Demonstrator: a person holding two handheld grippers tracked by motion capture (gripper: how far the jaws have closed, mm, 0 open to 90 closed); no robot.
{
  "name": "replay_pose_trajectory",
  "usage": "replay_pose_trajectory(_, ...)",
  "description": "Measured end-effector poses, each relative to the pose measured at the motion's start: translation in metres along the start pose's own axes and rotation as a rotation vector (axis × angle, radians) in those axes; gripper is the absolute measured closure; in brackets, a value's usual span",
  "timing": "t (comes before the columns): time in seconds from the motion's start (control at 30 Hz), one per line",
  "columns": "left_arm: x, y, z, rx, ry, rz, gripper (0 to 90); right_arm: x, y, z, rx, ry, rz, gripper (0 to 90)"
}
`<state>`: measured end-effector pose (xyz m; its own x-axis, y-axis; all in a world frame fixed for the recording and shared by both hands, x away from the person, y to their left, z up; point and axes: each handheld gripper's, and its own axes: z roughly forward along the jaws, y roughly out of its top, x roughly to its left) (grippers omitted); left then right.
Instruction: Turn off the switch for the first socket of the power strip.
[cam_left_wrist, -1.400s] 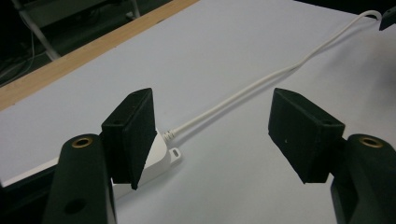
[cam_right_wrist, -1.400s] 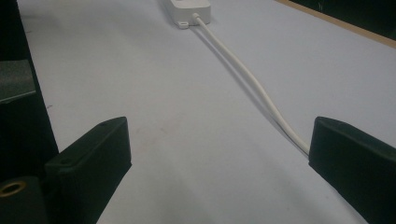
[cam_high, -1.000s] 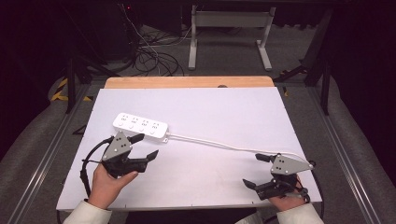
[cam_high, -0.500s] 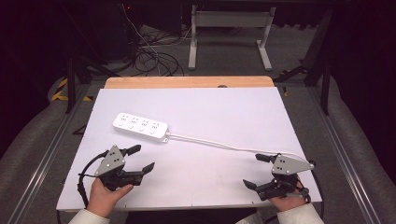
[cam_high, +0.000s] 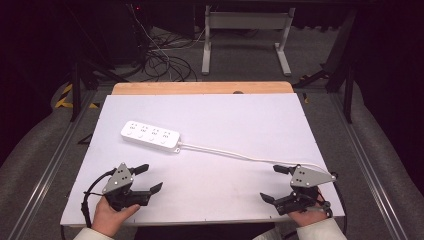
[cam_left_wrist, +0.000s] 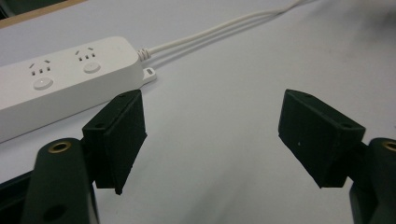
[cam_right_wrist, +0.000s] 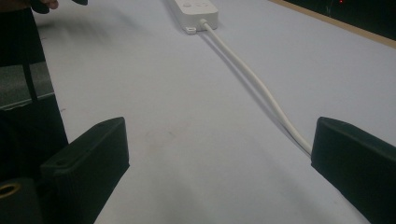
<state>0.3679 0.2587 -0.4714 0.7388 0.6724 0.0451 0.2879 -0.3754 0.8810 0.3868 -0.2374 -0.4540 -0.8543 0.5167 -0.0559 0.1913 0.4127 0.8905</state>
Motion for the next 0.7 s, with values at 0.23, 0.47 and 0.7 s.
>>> replay_pose_trajectory(0.23, 0.0, -0.009, 0.003, 0.059, 0.003, 0.023, 23.9, 0.0, 0.0, 0.0, 0.004, -0.003, -0.001, 4.8)
replay_pose_trajectory(0.47, 0.009, -0.005, 0.0, 0.018, 0.017, -0.08, 22.5, -0.001, 0.0, 0.001, 0.007, -0.002, 0.001, 4.8)
replay_pose_trajectory(0.7, 0.01, -0.005, -0.005, -0.014, 0.047, -0.045, 20.8, -0.001, 0.0, 0.002, 0.008, -0.003, 0.004, 4.8)
